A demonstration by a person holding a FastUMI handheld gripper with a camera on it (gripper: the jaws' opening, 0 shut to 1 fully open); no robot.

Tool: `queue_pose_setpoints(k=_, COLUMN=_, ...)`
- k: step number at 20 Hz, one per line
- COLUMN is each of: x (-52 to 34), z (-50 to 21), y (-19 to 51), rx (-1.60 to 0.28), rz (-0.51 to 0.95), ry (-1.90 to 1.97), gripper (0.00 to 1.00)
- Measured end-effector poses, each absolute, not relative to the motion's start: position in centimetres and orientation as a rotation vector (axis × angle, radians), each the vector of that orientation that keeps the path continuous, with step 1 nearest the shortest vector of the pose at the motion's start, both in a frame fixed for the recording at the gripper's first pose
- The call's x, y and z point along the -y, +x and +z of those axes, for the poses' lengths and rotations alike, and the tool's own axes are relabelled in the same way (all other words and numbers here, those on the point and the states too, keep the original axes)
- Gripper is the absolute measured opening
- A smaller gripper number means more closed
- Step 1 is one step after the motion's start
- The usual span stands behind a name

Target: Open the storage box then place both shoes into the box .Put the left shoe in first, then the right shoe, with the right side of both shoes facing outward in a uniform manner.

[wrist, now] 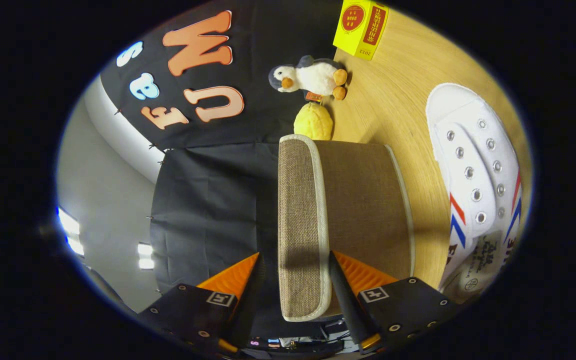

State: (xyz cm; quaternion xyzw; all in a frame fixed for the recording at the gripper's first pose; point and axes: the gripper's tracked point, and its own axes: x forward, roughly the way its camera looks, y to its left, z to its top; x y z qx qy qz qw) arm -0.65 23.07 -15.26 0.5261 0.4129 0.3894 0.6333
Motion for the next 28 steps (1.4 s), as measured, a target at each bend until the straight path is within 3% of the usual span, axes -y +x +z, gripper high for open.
queue_pose_setpoints(k=6, x=-22.6, z=-15.8, y=-0.9, rx=-0.913, rz=0.85, ry=1.161, gripper=0.36)
queue_pose_setpoints(k=9, x=-22.7, z=-16.3, y=-0.7, rx=-0.896, rz=0.792, ry=1.121, gripper=0.05)
queue_pose_setpoints(k=12, x=-23.3, z=-13.4, y=-0.9, rx=-0.842, rz=0.843, ry=1.163, gripper=0.01)
queue_pose_setpoints(k=23, x=-27.2, z=-8.9, y=-1.5, rx=-0.784, rz=0.862, ry=1.054, gripper=0.0)
queue_pose_setpoints(k=28, x=-30.4, z=-2.9, y=-1.3, rx=-0.712, rz=0.924, ry=1.055, gripper=0.0)
